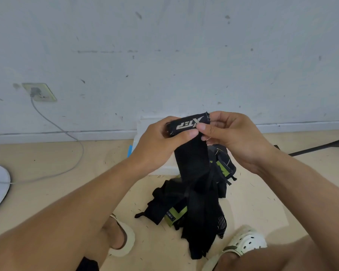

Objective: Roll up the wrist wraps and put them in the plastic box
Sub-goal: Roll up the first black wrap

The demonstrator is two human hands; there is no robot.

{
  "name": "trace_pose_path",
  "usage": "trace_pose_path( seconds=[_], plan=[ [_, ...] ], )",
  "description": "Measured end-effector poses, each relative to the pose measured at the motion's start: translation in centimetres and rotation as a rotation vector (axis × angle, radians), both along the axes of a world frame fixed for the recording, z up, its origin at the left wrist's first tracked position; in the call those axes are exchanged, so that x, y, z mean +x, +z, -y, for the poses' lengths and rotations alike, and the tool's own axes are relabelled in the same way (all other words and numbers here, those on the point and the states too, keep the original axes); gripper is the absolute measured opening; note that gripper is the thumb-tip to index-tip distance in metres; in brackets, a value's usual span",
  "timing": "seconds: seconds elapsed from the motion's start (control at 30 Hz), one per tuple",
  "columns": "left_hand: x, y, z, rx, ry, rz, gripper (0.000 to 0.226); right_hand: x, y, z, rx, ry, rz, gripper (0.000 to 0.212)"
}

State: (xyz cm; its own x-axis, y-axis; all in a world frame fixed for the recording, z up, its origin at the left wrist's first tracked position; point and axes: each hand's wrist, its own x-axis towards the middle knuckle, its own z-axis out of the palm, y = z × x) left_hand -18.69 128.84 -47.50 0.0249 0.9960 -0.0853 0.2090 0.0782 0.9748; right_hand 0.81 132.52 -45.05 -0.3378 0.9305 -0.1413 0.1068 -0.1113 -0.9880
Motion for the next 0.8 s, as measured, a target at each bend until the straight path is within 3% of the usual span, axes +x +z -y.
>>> trace_pose_path(
  seconds=[0.17, 0.3, 0.5, 0.67, 0.8],
  plan=[
    [0.1, -0.2, -0.1, 0.041, -0.002, -0.039, 0.028, 0.2, -0.3, -0.2, 0.266, -0.161, 0.256, 0.034],
    [0.0, -0.4, -0.1, 0.048, -0.004, -0.066, 0.03, 0.6, 0.0, -0.2, 0.33, -0.035, 0.369, 0.052],
    [0.5, -0.8, 0.3, 0.051, 0.004, -0.07, 0.03, 0.6, -0.6, 0.0, 0.387, 0.006, 0.446, 0.03],
    [1.0, -1.2, 0.3, -0.068, 0.033, 0.05, 0.045, -0.1, -0.8, 0.3, 0.456, -0.071, 0.421, 0.018],
    [1.5, -1.0, 0.3, -0.328, -0.018, 0.352, 0.062, -0.8, -1.2, 0.4, 0.493, -0.12, 0.347, 0.024]
  ],
)
